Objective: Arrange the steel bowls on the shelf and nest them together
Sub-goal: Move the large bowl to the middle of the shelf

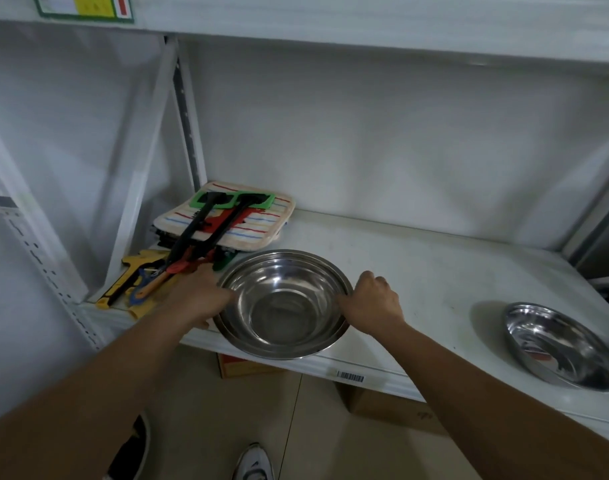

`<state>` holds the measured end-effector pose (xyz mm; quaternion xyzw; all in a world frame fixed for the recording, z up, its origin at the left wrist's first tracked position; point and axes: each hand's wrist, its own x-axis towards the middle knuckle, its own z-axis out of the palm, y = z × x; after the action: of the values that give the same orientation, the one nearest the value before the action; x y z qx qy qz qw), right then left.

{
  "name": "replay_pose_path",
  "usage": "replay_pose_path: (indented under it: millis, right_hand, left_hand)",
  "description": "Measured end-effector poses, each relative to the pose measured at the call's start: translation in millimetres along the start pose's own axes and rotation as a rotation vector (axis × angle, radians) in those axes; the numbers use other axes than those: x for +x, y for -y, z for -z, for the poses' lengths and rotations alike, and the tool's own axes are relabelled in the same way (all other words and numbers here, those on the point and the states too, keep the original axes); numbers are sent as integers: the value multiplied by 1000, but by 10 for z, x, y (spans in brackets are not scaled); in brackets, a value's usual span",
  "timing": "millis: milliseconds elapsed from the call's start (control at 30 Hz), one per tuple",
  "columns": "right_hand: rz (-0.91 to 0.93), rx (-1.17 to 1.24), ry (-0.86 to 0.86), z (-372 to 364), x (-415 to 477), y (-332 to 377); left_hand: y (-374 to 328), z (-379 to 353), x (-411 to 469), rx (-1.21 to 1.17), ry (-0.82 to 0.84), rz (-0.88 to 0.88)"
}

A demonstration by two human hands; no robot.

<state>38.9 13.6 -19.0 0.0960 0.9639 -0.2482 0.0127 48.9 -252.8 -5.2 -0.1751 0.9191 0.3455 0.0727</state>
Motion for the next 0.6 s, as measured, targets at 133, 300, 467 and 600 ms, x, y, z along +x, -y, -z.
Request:
replay_pose_path:
  millis: [133,300,467,600]
  right_hand:
    - [-107,327,149,-39,65,-96]
    - [-137,393,146,53,105,-314]
    - [-219,371,5,492,159,-935]
    - [-285,350,-81,842,181,-1494]
  left_hand:
    - [7,-54,-5,-166,83,39]
    - [-129,-195,-15,-206,102,3]
    - [-720,-694,57,-270,178,-57]
    - [-1158,-1213,118,-305,235,-142]
